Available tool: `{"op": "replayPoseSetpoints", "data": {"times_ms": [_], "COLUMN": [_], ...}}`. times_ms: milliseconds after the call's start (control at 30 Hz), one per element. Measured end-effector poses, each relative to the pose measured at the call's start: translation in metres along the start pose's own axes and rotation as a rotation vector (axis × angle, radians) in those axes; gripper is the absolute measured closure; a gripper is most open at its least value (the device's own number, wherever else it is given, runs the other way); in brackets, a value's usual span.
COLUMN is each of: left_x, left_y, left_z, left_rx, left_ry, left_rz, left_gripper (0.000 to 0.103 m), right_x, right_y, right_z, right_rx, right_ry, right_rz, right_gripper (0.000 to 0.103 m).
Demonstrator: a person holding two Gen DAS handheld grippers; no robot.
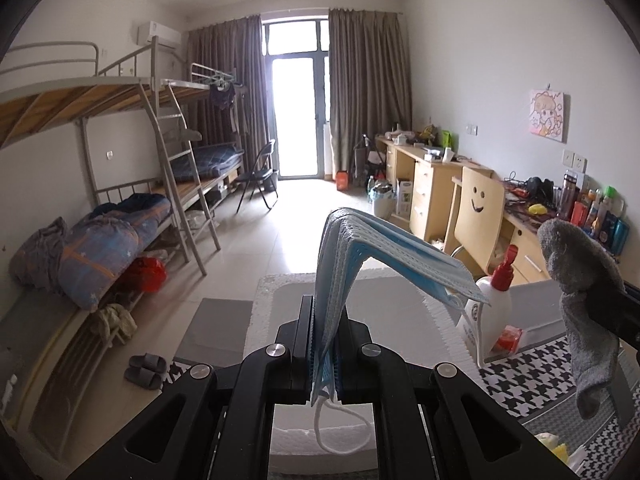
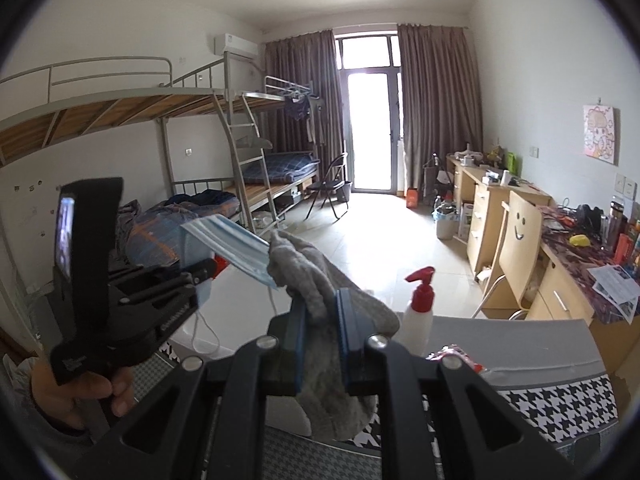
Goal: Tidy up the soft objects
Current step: 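Lower the mask into the foam box and open the left tool while the right holds the sock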
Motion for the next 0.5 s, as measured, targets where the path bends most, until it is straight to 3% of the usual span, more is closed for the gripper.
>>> {"op": "replayPoseSetpoints", "data": {"times_ms": [500], "left_x": [-0.003], "left_y": [0.028], "left_z": [0.009], "left_rx": [0.001], "left_ry": [-0.016], "left_rz": [0.076], "left_gripper": [0.095], "right_x": [0.009], "right_y": [0.024], "right_z": [0.023], "right_rx": [0.042], "right_ry": [-0.009], "right_rz": [0.025], "right_gripper": [0.086]}}
Point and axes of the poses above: each gripper's, at about its wrist camera, not at the fingertips, and y roughly the way its jaws point, z to its left, x to its top, the point moved 5 cm from there along y, roughly the way its jaws point, and after that the axes turned 3 degrees about y, right-handed, at the moved point
